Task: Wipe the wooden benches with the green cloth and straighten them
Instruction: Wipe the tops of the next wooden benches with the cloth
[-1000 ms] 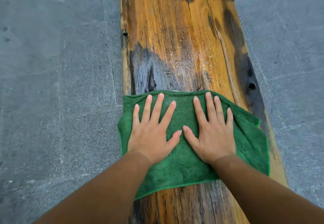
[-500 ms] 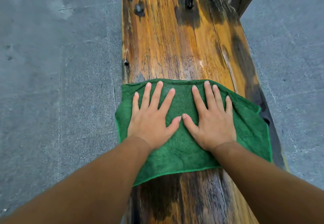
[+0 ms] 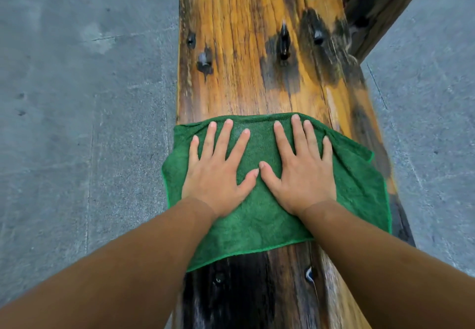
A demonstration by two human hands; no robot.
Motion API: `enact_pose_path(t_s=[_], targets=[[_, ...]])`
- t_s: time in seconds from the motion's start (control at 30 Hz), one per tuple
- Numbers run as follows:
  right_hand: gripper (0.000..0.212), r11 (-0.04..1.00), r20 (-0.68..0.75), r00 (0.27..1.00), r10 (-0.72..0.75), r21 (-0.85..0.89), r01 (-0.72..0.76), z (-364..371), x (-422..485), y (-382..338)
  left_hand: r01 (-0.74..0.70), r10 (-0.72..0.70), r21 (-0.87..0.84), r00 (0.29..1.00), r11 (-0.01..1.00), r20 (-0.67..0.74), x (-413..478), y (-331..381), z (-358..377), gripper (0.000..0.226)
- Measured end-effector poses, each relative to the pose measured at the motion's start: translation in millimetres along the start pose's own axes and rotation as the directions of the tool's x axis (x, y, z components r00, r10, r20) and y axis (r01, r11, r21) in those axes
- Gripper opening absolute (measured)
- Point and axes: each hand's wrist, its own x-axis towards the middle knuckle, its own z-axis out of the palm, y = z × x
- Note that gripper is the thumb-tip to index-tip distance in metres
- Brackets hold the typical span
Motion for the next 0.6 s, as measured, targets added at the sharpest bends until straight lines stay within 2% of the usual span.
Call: enact_pose_path(t_s=[0.6], targets=[[0.080,0.998,0.019,0.999,0.042,0.037,-0.043,-12,123,-4,-0.005,0.005,-0.018,1.000,1.000,0.001,122,-34,-16,0.074]])
